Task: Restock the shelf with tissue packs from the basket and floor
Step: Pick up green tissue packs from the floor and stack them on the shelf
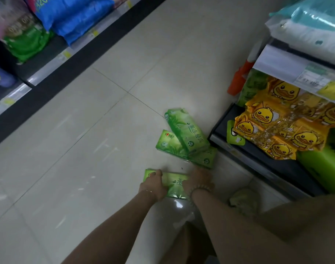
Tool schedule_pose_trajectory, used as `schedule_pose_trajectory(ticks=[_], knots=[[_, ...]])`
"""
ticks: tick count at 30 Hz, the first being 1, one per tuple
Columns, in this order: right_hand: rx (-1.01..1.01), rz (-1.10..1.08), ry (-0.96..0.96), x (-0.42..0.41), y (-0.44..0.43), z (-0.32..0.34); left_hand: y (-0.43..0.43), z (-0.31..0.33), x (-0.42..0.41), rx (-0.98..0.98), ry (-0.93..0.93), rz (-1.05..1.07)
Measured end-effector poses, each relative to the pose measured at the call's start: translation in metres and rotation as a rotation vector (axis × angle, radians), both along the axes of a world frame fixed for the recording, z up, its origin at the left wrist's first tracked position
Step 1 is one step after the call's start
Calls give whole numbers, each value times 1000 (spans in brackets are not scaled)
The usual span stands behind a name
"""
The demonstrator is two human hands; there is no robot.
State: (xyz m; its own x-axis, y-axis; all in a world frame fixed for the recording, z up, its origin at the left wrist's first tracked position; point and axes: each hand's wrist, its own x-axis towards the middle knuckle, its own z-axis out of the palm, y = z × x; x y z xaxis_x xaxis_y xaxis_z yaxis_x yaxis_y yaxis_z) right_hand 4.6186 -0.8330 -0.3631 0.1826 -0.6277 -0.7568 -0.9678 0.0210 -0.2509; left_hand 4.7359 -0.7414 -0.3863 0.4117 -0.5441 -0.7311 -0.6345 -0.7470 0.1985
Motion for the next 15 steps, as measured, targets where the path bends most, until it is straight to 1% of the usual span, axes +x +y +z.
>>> schedule_pose_trajectory(ticks=[3,7,12,15], knots=[[-6,-16,39,-14,-4,-12,7,-12,-1,20,33,81],[46,5,100,-19,-8,-24,17,-25,1,28,56,175],[69,80,92,-18,-6,-35,21,-37,2,23,91,277],[119,38,89,-22,-1,-44,21,-45,4,24,90,289]])
